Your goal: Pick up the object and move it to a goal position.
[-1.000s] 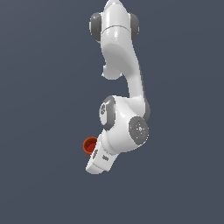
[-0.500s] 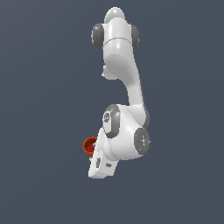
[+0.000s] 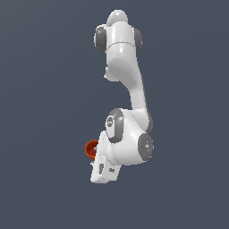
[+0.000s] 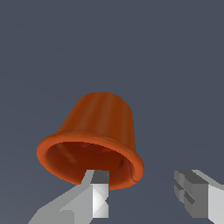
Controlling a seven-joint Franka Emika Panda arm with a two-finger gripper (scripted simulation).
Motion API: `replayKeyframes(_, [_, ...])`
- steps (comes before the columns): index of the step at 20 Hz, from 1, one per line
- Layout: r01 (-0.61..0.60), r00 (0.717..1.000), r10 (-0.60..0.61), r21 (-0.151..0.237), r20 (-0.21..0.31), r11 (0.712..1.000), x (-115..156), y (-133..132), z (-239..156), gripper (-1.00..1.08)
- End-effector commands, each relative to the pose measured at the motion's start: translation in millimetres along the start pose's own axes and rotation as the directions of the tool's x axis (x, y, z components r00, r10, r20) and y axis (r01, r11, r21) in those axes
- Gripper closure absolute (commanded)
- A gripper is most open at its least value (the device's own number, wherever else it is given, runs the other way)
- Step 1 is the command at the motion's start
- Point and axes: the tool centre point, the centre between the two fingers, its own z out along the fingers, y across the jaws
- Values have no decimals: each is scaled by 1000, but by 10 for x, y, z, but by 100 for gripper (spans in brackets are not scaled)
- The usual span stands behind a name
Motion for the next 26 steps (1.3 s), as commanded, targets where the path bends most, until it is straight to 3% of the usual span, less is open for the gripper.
replayKeyframes(1, [0, 1000, 0, 0, 0, 1000, -1, 0, 32, -20])
replayKeyframes(10, [4, 1000, -4, 0, 2, 1000, -6, -6, 296, -20])
replayKeyframes(11, [4, 1000, -4, 0, 2, 1000, -6, -6, 296, 108])
replayKeyframes(26, [4, 1000, -4, 0, 1, 1000, -17, -23, 249, 108])
